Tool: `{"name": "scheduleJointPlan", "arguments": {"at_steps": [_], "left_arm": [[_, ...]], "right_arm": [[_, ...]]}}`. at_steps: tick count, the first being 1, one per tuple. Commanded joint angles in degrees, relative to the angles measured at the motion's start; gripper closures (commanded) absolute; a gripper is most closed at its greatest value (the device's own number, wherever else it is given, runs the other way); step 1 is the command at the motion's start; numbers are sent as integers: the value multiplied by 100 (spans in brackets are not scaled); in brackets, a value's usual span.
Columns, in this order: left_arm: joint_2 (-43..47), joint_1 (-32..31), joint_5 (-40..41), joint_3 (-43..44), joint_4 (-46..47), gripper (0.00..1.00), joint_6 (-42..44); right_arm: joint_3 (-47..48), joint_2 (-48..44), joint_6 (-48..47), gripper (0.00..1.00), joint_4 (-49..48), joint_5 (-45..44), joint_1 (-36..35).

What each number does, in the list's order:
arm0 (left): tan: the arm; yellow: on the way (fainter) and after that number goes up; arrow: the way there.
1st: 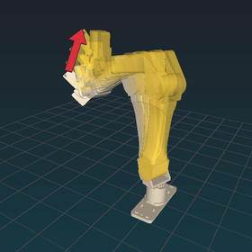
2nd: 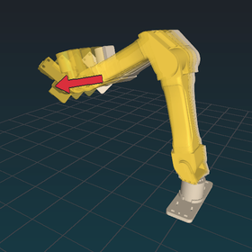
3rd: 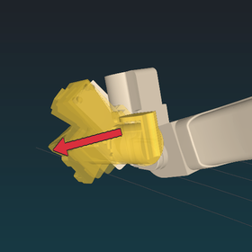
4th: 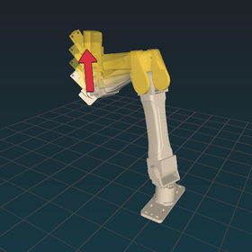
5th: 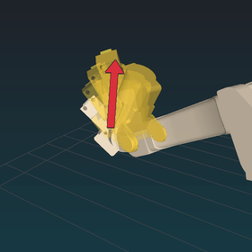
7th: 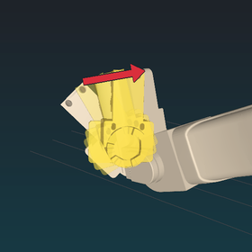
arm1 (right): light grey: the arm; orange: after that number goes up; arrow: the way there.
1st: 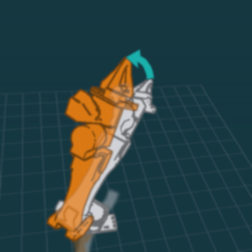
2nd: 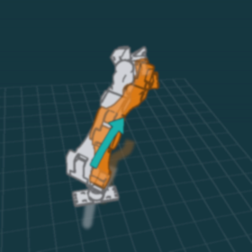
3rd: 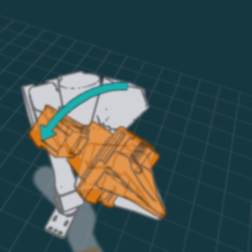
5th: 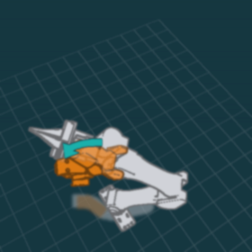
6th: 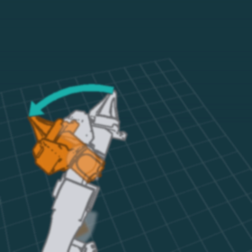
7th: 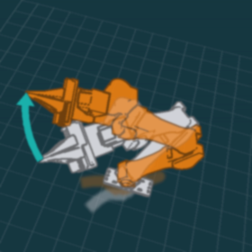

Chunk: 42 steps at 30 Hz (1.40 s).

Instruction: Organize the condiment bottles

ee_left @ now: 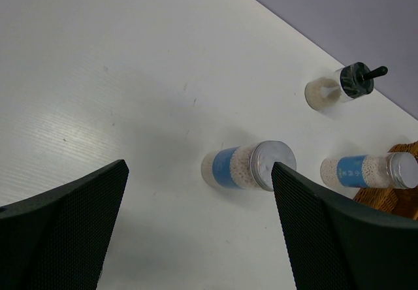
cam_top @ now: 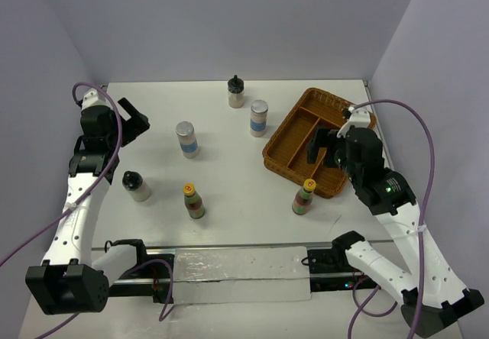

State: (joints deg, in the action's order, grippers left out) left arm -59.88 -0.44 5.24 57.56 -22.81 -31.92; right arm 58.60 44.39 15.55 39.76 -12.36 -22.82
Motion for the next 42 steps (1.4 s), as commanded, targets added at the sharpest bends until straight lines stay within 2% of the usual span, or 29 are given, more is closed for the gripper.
{"name": "scheduleJointPlan", "arguments": {"at_steps": [1,11,24,42], "left_arm": [[-51,-76,-126,2,289,0,33],[-39,-176,49,23,193,0,87],[-50,-194,-21,-91,311,0,43],[-105,-238,-23,-87,295,0,-16]], "right_arm": [[-228,-165,-8,0,510,-291,-458],[-655,-192,-8,0,683,-708,-1271],[-1131,-269,-8,1,671,-839,-1543],[-1241,-233,-8,17,607,-997,-1944]]}}
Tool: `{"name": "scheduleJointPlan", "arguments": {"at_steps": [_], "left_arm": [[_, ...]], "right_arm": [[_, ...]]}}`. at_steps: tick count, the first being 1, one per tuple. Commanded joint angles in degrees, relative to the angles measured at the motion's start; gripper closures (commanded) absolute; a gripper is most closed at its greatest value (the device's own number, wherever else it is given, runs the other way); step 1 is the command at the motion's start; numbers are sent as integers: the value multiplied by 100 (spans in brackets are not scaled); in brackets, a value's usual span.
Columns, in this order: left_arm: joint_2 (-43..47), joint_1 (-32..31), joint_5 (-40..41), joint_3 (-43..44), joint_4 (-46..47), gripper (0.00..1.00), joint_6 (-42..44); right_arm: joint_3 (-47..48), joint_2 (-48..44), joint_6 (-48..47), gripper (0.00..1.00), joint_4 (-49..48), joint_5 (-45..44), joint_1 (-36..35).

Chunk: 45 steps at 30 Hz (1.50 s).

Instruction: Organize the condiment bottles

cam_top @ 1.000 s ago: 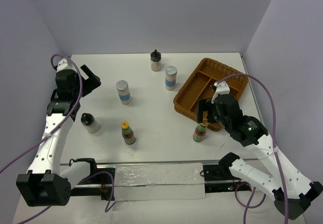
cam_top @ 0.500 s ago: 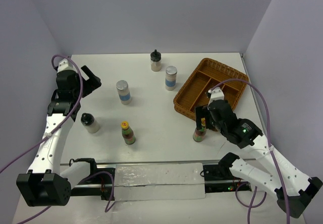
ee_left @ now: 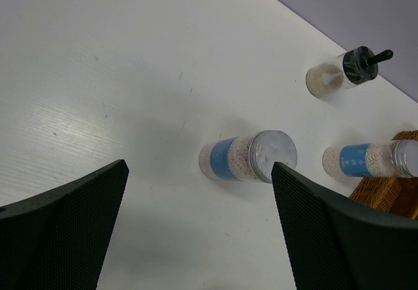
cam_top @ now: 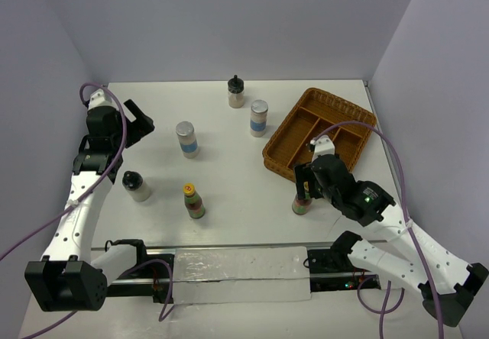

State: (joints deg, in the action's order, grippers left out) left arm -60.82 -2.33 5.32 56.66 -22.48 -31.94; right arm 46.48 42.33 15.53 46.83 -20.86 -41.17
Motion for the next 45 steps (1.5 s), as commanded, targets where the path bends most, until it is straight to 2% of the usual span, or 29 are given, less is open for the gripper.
{"name": "scheduleJointPlan", "arguments": {"at_steps": [1,12,22,36,45], "left_arm": [[-9,-48,-28,-1,262,0,-14],[-38,-66,-43,0,244,0,-40],[-52,-75,-22,2,227,0,-32],[-70,-84,-1,-6,223,0,-23],[-79,-84,14,-8,219,0,-24]], "right_arm": [[-40,-20,-6,19,-110,-149,-141],[-130,-5,-6,27,-203,-161,-231],[-191,49,-6,30,-360,-119,-242],[-262,95,-6,39,-464,-98,-238],[-286,71,-6,55,-438,-127,-241]]}}
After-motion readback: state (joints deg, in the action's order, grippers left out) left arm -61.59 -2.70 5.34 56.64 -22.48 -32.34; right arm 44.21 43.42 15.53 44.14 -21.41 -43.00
